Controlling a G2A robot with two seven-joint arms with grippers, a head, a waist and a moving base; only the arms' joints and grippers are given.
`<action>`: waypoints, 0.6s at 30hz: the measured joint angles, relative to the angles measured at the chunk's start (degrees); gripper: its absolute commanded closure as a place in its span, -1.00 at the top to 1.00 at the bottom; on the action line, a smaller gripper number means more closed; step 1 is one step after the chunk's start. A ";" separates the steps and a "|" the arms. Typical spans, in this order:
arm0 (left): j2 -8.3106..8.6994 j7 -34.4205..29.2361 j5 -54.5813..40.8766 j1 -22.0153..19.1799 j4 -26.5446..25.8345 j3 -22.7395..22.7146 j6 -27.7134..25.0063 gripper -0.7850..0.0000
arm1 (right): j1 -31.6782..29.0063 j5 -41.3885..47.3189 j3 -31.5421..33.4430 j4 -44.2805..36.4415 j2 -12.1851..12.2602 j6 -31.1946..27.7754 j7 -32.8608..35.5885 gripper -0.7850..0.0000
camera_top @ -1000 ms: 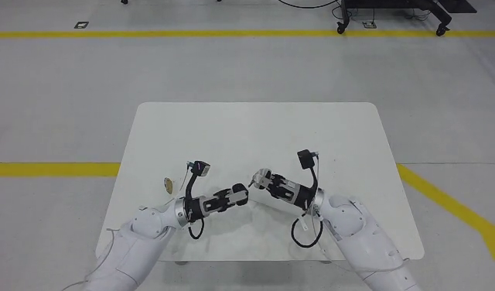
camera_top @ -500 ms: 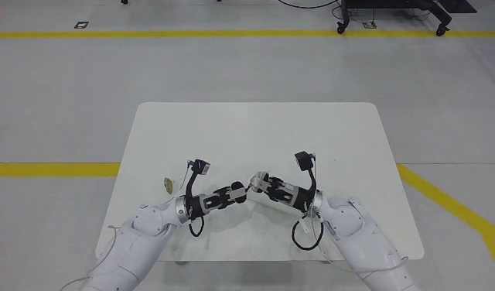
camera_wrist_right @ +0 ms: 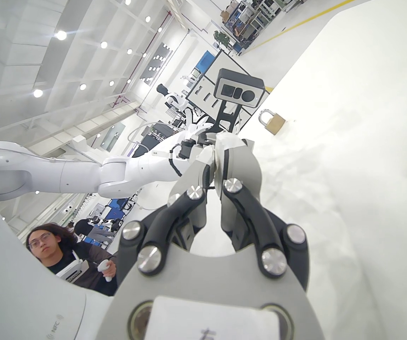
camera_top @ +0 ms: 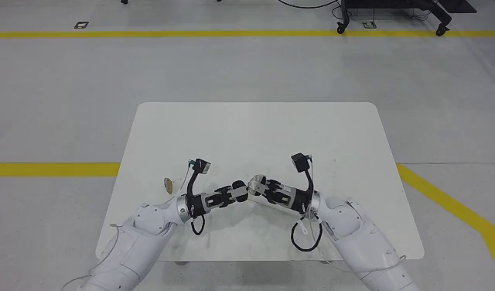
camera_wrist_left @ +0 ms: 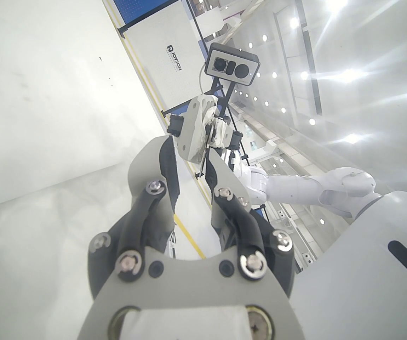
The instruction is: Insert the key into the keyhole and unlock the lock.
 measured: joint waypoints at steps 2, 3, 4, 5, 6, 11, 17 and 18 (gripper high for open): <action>-0.04 0.01 -0.01 -0.06 0.11 0.05 -0.04 -0.50 | 0.03 -0.32 -0.04 0.12 -0.01 0.11 -0.03 -1.00; -0.06 0.01 -0.06 -0.08 0.15 0.07 -0.05 -0.56 | 0.04 -0.47 -0.04 0.15 -0.01 0.19 -0.02 -1.00; -0.08 -0.05 -0.11 -0.11 0.21 0.11 -0.05 -0.70 | 0.04 -0.67 -0.05 0.17 -0.01 0.30 -0.02 -1.00; -0.10 -0.12 -0.12 -0.14 0.26 0.14 -0.04 -0.77 | 0.03 -0.79 -0.05 0.17 -0.01 0.38 -0.03 -1.00; -0.11 -0.15 -0.12 -0.17 0.31 0.18 -0.03 -0.87 | 0.02 -0.92 -0.04 0.18 -0.01 0.44 -0.08 -1.00; -0.21 -0.42 -0.30 -0.33 0.58 0.33 -0.07 -1.00 | -0.01 -1.39 0.04 0.39 -0.01 0.83 -0.26 -1.00; -0.28 0.08 0.11 -0.37 0.83 0.32 0.03 -1.00 | -0.13 -1.53 0.25 0.63 0.01 0.73 -0.57 -1.00; -0.29 0.28 0.33 -0.37 0.86 0.29 0.07 -1.00 | -0.17 -1.42 0.29 0.69 0.02 0.69 -0.53 -1.00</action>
